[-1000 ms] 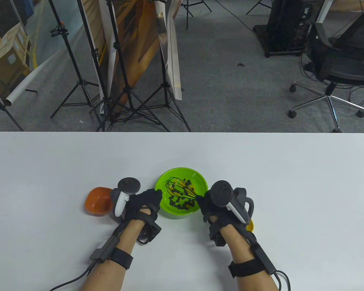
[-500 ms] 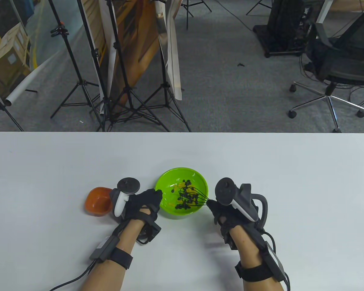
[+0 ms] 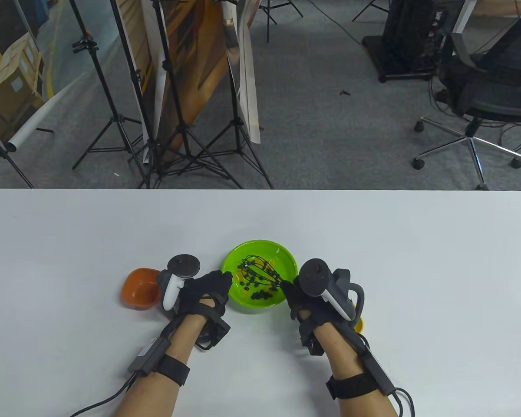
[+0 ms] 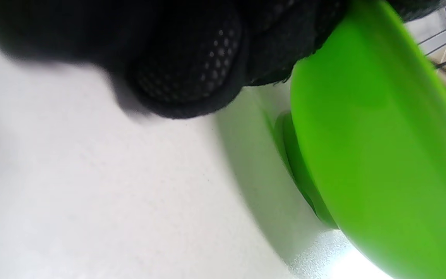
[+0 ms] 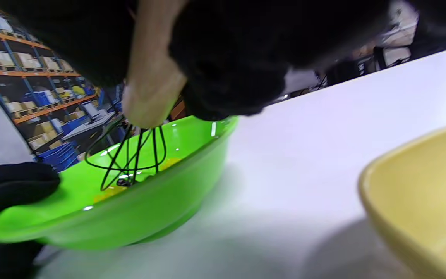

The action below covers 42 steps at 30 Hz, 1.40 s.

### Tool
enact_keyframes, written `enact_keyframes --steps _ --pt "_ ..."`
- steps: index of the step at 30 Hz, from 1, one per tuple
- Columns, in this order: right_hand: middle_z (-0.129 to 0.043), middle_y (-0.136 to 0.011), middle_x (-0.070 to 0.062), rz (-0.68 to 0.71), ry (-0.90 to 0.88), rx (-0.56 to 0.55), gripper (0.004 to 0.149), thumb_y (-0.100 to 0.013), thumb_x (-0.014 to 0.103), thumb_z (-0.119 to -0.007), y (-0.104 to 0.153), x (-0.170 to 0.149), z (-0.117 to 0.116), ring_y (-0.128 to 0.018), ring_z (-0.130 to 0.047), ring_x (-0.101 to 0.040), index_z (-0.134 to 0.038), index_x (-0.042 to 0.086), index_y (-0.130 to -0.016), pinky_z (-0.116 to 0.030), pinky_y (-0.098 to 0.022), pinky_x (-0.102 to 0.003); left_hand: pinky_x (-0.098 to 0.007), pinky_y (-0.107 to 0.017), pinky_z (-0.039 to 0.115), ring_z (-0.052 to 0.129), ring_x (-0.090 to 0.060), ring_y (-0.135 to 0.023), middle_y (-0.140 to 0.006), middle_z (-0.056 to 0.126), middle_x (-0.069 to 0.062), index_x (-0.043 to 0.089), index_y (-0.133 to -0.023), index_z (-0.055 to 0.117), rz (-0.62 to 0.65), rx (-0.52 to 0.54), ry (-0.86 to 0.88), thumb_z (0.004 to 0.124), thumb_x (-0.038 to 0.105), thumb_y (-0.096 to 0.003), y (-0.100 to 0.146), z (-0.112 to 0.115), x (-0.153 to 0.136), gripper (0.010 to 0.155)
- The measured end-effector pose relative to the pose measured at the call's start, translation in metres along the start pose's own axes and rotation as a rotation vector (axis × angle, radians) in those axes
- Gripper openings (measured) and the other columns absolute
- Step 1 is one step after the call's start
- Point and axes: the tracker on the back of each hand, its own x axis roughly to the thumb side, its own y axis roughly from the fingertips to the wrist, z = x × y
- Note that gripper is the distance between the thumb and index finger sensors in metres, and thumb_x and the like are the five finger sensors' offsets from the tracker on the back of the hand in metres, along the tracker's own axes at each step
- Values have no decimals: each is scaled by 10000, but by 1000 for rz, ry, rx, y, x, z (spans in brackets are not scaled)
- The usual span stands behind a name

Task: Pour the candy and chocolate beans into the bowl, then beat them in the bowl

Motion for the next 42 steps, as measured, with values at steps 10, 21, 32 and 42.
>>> enact_keyframes --steps 10,21,32,42 --pt "-1018 -361 -111 -3 107 80 547 -442 550 -885 9 -7 32 -24 -905 -248 -978 82 -709 -859 -19 -441 -266 -197 925 1047 -138 -296 -404 957 144 276 -663 801 0 -13 31 638 641 -450 0 -1 -2 453" --pt "-1004 -393 -94 -126 56 -30 560 -482 528 -775 -1 -23 12 -37 -913 -209 -918 66 -766 -871 -12 -408 -277 -197 920 1043 -152 -295 -398 960 133 267 -659 804 11 -23 27 667 637 -448 0 -1 -1 448" --pt "-1001 -417 -105 0 -33 50 562 -483 525 -759 -3 -14 -4 -59 -919 -227 -903 80 -795 -867 -30 -428 -272 -206 921 1044 -146 -307 -409 958 140 270 -672 799 0 -56 83 654 641 -450 -3 -3 -6 457" --pt "-1017 -400 -124 23 76 92 525 -453 513 -873 10 -10 35 -62 -917 -265 -955 93 -759 -864 -51 -458 -269 -205 924 1045 -140 -306 -410 956 142 269 -672 800 -7 -49 88 651 639 -452 -3 -4 -7 456"
